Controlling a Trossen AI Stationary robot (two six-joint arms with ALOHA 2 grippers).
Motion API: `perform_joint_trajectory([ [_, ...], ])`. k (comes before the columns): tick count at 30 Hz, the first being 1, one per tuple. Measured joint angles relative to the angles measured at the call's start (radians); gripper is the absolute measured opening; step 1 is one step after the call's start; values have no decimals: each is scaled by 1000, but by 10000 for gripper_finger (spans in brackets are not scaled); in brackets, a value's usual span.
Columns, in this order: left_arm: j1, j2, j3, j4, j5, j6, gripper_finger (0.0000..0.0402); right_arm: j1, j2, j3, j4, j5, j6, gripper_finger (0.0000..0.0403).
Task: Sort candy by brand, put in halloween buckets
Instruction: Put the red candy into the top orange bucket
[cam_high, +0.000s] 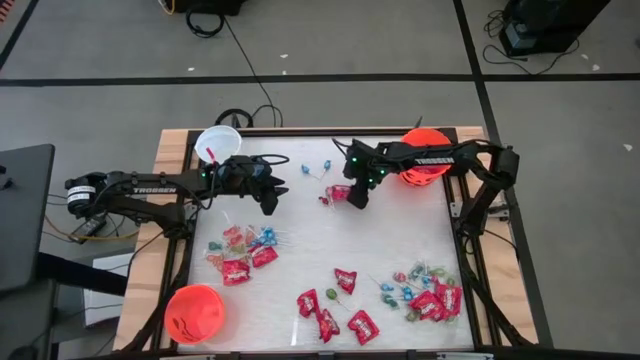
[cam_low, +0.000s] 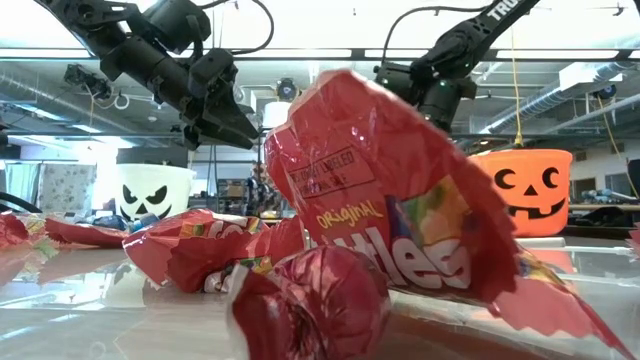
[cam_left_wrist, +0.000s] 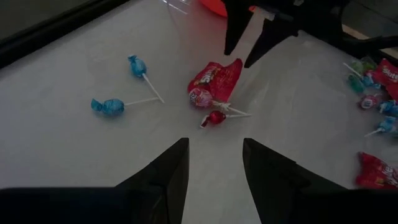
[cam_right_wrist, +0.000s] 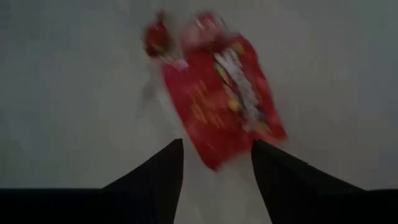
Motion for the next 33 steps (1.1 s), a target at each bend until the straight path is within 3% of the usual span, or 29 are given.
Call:
perform_joint_trajectory([
  [7, 0, 0, 0, 0, 0, 0, 156, -1, 8, -30, 77, 21, -26, 196],
  [15, 0, 0, 0, 0, 0, 1, 156, -6, 9, -71, 122, 11, -7, 165],
  [18, 0, 0, 0, 1, -1, 1, 156, -11, 9, -94, 144, 11, 1, 136],
  [24, 0, 0, 0, 1, -1, 1, 156, -18, 10, -108, 185, -3, -13, 14],
  [33, 0, 0, 0, 1, -1, 2, 156, -44, -25, -20, 54, 14, -3, 4],
])
